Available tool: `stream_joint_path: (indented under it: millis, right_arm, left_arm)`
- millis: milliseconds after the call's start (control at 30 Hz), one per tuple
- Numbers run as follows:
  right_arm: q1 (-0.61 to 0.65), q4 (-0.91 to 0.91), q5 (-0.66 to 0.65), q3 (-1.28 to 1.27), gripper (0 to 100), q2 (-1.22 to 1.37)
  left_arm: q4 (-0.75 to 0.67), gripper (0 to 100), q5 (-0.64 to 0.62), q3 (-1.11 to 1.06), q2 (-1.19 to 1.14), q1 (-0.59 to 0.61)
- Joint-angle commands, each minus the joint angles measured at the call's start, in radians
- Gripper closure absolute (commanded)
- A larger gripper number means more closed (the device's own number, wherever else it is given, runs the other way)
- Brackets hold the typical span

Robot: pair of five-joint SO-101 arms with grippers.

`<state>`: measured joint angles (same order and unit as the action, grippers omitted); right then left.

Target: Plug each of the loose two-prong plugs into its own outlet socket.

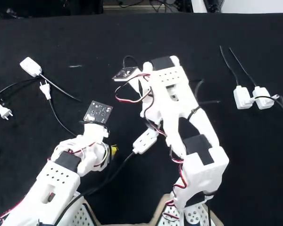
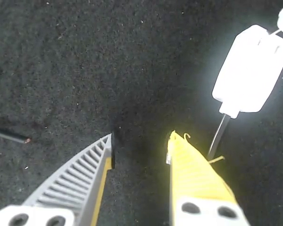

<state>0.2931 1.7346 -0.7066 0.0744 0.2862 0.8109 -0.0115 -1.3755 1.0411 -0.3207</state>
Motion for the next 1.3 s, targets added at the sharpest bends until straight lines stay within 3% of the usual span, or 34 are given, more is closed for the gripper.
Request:
stream_joint_path:
  millis: [0, 1267]
  right_arm:
    - [-0.017, 0.032, -0.032, -0.01, 98.8, -0.061]
    - [-0.009, 0.032, 0.048, 0.07, 98.8, 0.056]
  left_arm:
    - [-0.003, 81, -0.011, 0.012, 0.018, -0.013]
    - [-0.002, 81, -0.011, 0.015, 0.018, -0.013]
